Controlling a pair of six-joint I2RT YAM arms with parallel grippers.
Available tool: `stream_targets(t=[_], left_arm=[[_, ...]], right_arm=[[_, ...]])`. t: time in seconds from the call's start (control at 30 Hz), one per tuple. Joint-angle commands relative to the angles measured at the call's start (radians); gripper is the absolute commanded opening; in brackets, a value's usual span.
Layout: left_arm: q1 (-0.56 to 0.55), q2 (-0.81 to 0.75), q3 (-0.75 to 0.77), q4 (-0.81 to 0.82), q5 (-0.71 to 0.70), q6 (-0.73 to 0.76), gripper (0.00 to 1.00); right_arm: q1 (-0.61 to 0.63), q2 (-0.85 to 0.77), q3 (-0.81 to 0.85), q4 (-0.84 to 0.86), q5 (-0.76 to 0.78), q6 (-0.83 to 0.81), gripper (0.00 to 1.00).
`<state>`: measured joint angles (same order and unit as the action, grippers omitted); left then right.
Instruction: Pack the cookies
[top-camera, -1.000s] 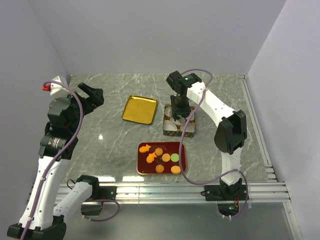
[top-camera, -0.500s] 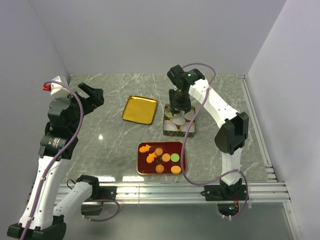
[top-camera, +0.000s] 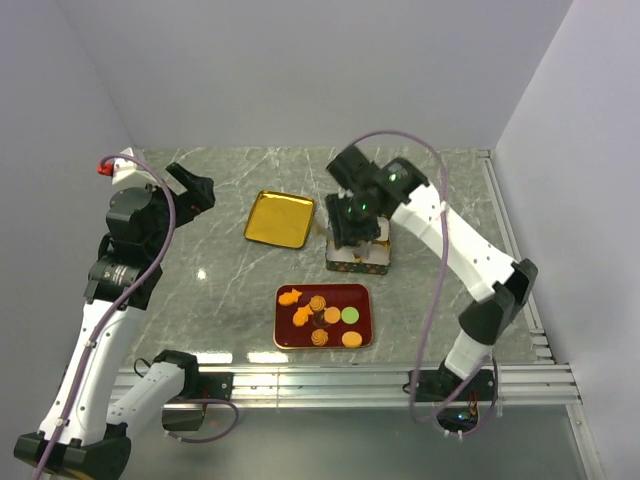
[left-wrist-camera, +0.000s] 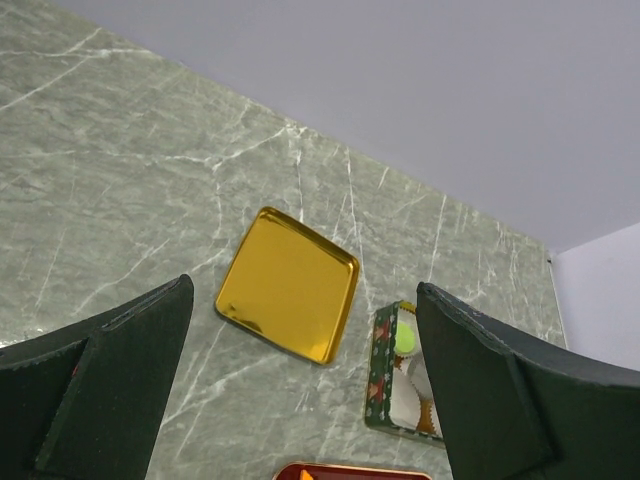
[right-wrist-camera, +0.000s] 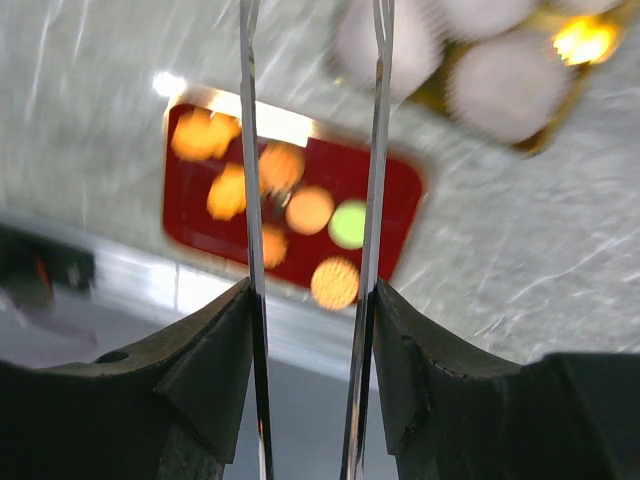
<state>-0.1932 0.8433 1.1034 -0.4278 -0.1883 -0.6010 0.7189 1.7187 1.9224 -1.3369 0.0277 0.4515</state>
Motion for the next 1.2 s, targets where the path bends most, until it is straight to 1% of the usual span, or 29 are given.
stream_targets(t=[0.0,0.07,0.17,0.37,0.43,0.67,0.9,1.17], left_arm=[[-0.009,0.008,0.029,0.043,0.018,0.014,0.99],[-0.009,0.01,0.024,0.038,0.024,0.01,1.0],[-0.011,0.007,0.012,0.031,0.026,0.007,0.99],[-0.011,-0.016,-0.01,0.024,0.02,0.004,0.99],[-0.011,-0.024,-0.016,0.02,0.018,0.006,1.0],[-0.012,-0.059,-0.046,0.014,0.009,0.013,0.99],[-0.046,-0.069,-0.063,0.014,-0.028,0.035,0.99],[-0.072,-0.09,-0.105,0.018,-0.045,0.043,0.99]], right_arm=[[0.123,-0.089,-0.092,0.013,0.002,0.015,0.55],[0.168,-0.113,-0.15,0.033,-0.005,0.022,0.54],[0.234,-0.131,-0.193,0.041,-0.003,0.032,0.55],[0.313,-0.123,-0.227,0.027,-0.025,0.041,0.55],[0.333,-0.119,-0.24,0.025,-0.061,0.05,0.55],[0.372,-0.067,-0.214,-0.021,-0.072,0.061,0.55],[0.398,-0.028,-0.198,-0.09,-0.094,0.081,0.56],[0.399,-0.013,-0.223,-0.105,-0.167,0.093,0.57]])
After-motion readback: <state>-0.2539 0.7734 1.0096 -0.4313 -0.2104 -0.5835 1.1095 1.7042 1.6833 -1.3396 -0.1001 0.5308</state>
